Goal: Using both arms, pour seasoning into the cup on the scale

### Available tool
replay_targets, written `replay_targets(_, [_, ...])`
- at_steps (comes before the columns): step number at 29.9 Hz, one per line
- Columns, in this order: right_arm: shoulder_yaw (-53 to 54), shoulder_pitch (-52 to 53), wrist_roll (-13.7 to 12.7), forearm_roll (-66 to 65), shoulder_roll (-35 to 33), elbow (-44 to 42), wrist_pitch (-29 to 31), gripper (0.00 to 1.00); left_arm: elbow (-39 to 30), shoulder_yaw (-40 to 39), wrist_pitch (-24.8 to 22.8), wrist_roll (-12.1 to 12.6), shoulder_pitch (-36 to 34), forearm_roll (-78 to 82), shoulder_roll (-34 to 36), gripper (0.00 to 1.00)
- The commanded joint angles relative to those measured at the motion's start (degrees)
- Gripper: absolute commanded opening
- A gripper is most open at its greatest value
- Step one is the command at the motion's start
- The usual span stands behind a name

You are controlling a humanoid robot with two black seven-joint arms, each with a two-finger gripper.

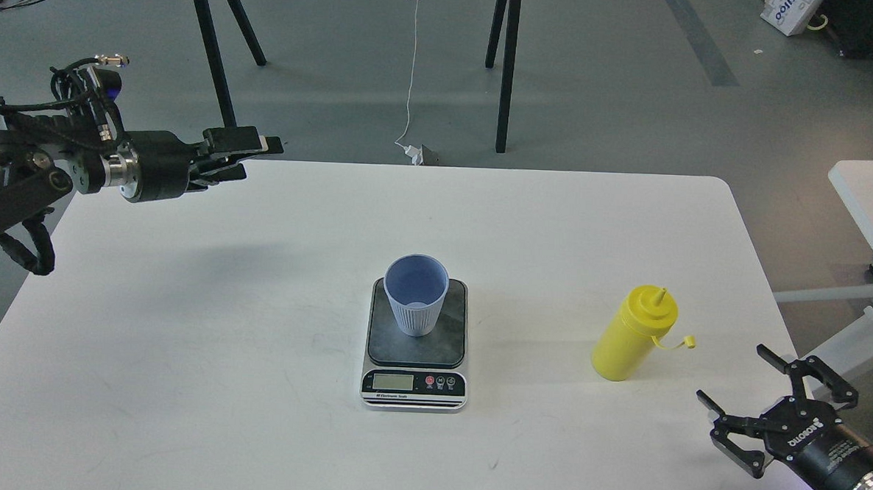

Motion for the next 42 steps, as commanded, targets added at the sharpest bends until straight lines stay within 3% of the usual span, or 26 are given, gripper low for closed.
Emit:
replay_targets(1, [4.65,5.13,-0.01,-0.27,-0.16,0.02,0.00,0.99,-0.01,-0.50,0.00,0.00,0.05,-0.43,-0.21,0.99])
replay_targets(7, [-0.61,23.67,0.07,-2.90,0.18,-2.61,0.00,0.99,-0.01,-5.06,0.00,0.00,0.14,-3.59,0.84,0.99])
replay_targets(16, [-13.10,45.40,0.16,-14.06,9.67,-20.80,0.00,0.99,-0.88,-7.80,0.00,0.00,0.23,-13.62,5.23,0.99])
replay_targets(24, [-13.90,48.40,0.25,-15.56,14.69,-25.46,0.00,0.99,-0.97,-7.97,0.00,0.00,3.83,-13.88,5.77,0.99])
replay_targets(42, [-13.28,48.23,0.86,-15.65,13.81,-26.44,0.00,0.99,-0.97,-9.64,0.00,0.00,4.89,-13.88,5.42,0.99])
